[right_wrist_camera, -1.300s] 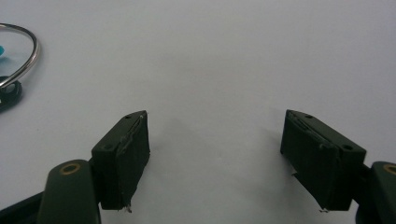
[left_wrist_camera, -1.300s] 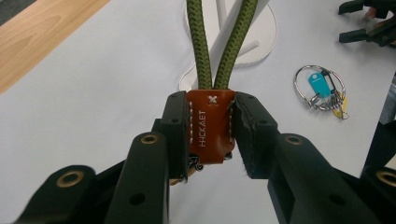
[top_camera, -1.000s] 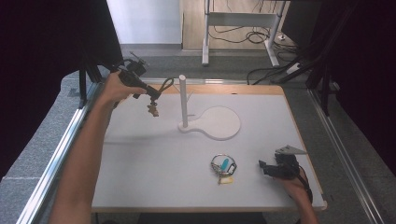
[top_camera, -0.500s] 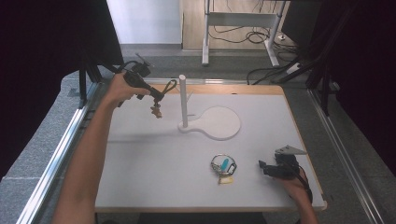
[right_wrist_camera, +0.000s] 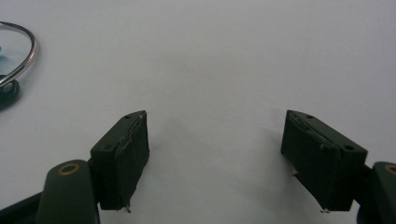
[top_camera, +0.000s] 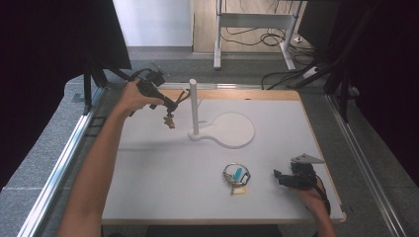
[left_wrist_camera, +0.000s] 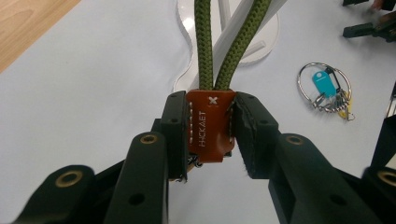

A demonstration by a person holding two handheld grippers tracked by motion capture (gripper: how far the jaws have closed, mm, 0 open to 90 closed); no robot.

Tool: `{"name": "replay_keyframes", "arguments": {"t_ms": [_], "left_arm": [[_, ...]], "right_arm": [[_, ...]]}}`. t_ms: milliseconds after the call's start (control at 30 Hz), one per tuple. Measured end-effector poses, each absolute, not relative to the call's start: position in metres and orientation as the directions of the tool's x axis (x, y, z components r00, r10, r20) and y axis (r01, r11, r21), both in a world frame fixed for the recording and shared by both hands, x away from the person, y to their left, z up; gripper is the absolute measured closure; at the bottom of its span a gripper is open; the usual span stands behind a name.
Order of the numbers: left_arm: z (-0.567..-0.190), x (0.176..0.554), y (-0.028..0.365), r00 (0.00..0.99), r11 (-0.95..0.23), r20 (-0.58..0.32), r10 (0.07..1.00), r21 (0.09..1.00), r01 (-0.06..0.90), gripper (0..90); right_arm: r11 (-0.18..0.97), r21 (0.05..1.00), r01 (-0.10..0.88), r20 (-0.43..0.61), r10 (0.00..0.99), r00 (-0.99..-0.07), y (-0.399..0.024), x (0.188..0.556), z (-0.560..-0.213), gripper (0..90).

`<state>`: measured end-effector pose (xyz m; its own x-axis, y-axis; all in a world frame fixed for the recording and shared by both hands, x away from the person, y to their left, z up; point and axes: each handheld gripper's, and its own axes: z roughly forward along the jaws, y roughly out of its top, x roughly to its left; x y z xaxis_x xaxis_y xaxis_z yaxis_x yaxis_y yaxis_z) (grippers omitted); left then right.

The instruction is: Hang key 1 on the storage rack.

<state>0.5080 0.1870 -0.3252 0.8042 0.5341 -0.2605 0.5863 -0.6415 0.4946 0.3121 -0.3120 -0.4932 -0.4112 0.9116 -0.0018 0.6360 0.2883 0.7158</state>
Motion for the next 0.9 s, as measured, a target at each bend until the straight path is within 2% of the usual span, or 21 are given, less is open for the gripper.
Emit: {"name": "replay_keyframes", "arguments": {"t_ms": [233, 500, 900], "left_arm": [[-0.326, 0.504, 0.183, 0.812, -0.647, -0.222, 0.541, 0.508, 0.569, 60.4], [-0.323, 0.491, 0.185, 0.813, -0.641, -0.2, 0.546, 0.525, 0.56, 57.8], [-0.33, 0.448, 0.189, 0.842, -0.662, -0.16, 0.515, 0.55, 0.509, 53.2]], "right_arm": [[0.289, 0.715, 0.637, -0.002, 0.912, -0.411, -0.312, 0.312, -0.493, 23.5], [0.291, 0.713, 0.638, -0.004, 0.912, -0.411, -0.312, 0.312, -0.493, 23.4], [0.294, 0.71, 0.64, -0.006, 0.911, -0.412, -0.311, 0.313, -0.493, 22.9]]}}
